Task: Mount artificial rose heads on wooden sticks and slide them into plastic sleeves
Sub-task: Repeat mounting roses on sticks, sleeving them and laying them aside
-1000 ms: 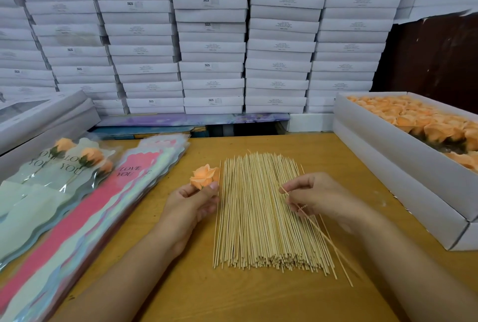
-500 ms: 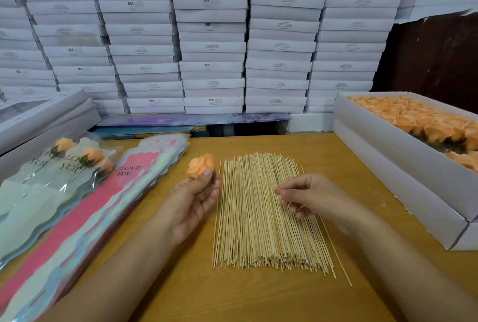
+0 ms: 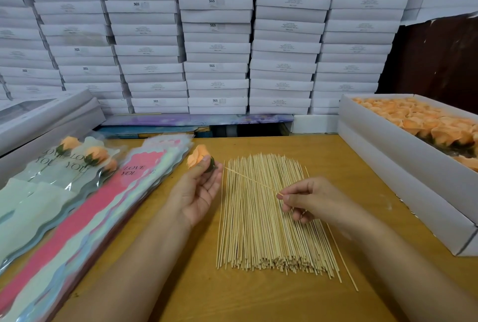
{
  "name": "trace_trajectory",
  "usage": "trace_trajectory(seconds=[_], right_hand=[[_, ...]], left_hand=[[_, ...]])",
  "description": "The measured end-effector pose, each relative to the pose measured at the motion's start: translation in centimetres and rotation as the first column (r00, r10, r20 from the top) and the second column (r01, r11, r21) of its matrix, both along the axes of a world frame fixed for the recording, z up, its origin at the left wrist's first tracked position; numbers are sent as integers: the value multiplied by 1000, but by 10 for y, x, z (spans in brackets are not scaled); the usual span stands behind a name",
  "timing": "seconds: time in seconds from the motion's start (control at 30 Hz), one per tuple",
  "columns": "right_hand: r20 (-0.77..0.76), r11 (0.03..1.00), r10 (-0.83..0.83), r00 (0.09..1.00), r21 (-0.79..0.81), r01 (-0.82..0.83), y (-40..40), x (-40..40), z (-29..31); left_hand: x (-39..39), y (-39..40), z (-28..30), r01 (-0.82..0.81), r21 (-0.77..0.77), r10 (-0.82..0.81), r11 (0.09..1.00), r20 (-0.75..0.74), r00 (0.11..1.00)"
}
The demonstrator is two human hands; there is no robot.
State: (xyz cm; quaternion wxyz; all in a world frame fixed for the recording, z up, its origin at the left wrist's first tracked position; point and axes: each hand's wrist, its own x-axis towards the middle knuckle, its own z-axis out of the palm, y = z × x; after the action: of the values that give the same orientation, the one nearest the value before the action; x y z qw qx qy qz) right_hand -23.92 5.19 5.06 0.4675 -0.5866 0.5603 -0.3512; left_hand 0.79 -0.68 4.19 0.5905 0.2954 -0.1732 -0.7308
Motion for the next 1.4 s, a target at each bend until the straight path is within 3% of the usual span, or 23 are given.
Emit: trace_trajectory(seconds=[0.37,1.4], right_hand=[[-80,998,-29,996,-64,24,0,3,-1],[-134,995,-20,991,-101,6,-1,3,-4]], left_hand=[[-11,1,-5,-20,32,23,999,-80,997],[-9,2,-7,11,18,-11,1000,-35,999]])
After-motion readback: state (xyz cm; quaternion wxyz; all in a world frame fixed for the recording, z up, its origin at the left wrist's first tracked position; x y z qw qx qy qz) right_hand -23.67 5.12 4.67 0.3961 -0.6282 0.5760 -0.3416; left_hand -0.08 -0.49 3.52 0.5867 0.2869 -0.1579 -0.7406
